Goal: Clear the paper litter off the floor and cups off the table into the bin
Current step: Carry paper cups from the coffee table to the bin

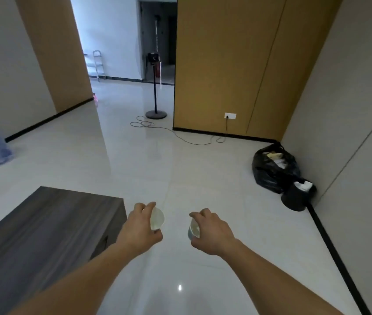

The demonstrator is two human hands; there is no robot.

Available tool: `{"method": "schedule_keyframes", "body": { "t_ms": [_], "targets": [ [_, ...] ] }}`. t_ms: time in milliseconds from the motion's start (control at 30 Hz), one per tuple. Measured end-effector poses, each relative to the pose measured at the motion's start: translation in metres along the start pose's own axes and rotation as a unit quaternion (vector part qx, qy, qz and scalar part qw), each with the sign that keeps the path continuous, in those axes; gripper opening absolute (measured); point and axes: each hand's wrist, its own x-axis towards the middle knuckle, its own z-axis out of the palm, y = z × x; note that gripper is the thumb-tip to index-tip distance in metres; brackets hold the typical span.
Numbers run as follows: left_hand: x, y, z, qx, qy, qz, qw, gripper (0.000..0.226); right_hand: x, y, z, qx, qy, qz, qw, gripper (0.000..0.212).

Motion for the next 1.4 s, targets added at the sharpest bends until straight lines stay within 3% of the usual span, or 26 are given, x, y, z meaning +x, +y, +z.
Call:
{"method": "schedule_keyframes", "body": {
  "t_ms": [367,700,900,1200,1400],
  "targets": [
    [0.147,0.145,0.109,0.0,-0.091,0.122,0.988,0.083,0.033,0.185,-0.04,0.021,0.026,0.149,0.988,0.072],
    [0.31,0.286,0.209,-0.003,-0.153,0.235,0.96,0.082,0.079,0.356,-0.088,0.036,0.041,0.29,0.956,0.073],
    [0.373,0.379,0.277,0.01,-0.181,0.278,0.943,0.082,0.101,0.474,-0.113,0.045,0.053,0.329,0.942,0.074],
    [0.446,0.525,0.373,0.007,-0.209,0.276,0.938,0.082,0.124,0.653,-0.158,0.052,0.028,0.355,0.933,0.074],
    [0.509,0.587,0.432,0.002,-0.229,0.264,0.937,0.083,0.163,0.752,-0.177,0.061,0.01,0.369,0.927,0.074]
  ]
}}
